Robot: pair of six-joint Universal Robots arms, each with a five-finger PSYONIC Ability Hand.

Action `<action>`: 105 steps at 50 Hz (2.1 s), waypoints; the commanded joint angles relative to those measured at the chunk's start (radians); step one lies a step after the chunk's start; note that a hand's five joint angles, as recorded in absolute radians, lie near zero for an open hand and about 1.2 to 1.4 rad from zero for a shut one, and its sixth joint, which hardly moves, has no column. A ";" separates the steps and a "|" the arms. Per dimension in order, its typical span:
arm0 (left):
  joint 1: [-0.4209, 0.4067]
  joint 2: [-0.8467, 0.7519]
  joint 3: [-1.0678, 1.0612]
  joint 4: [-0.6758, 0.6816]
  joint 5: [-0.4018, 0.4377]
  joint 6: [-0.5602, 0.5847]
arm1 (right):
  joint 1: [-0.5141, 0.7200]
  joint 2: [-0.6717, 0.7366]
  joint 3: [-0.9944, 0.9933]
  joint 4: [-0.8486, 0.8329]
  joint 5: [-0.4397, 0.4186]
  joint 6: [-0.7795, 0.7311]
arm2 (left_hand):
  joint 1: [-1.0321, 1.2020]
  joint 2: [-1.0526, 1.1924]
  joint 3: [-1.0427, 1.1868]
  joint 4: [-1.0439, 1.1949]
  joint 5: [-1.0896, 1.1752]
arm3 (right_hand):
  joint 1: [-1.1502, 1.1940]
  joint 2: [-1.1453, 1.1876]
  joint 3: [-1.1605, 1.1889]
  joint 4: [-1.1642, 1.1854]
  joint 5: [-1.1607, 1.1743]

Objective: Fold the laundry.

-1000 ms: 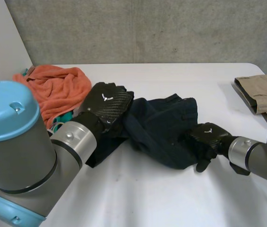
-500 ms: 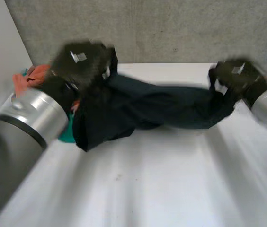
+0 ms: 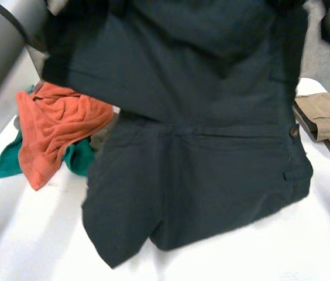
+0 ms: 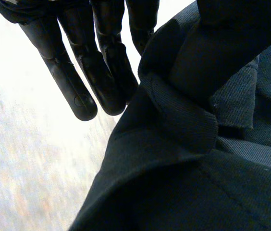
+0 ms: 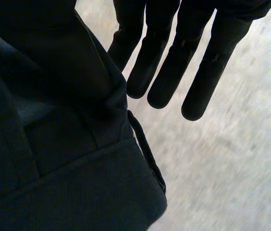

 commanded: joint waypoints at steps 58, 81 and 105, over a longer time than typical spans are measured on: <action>-0.137 -0.076 -0.912 0.166 -0.103 0.113 | -0.172 0.060 0.977 -0.132 -0.279 -0.634 | -0.354 -0.418 -0.410 -0.423 -0.396 | -0.484 -0.548 -0.555 -0.565 -0.546; -0.149 -0.048 -0.915 0.165 -0.075 0.165 | -0.180 -0.045 0.976 -0.097 -0.213 -0.602 | 0.262 0.199 0.206 0.193 0.221 | 0.280 0.216 0.209 0.199 0.218; -0.161 0.262 -1.006 -0.351 0.129 0.447 | -0.340 -0.268 0.925 0.717 -0.235 -1.092 | 0.262 0.199 0.206 0.193 0.221 | 0.280 0.216 0.209 0.199 0.218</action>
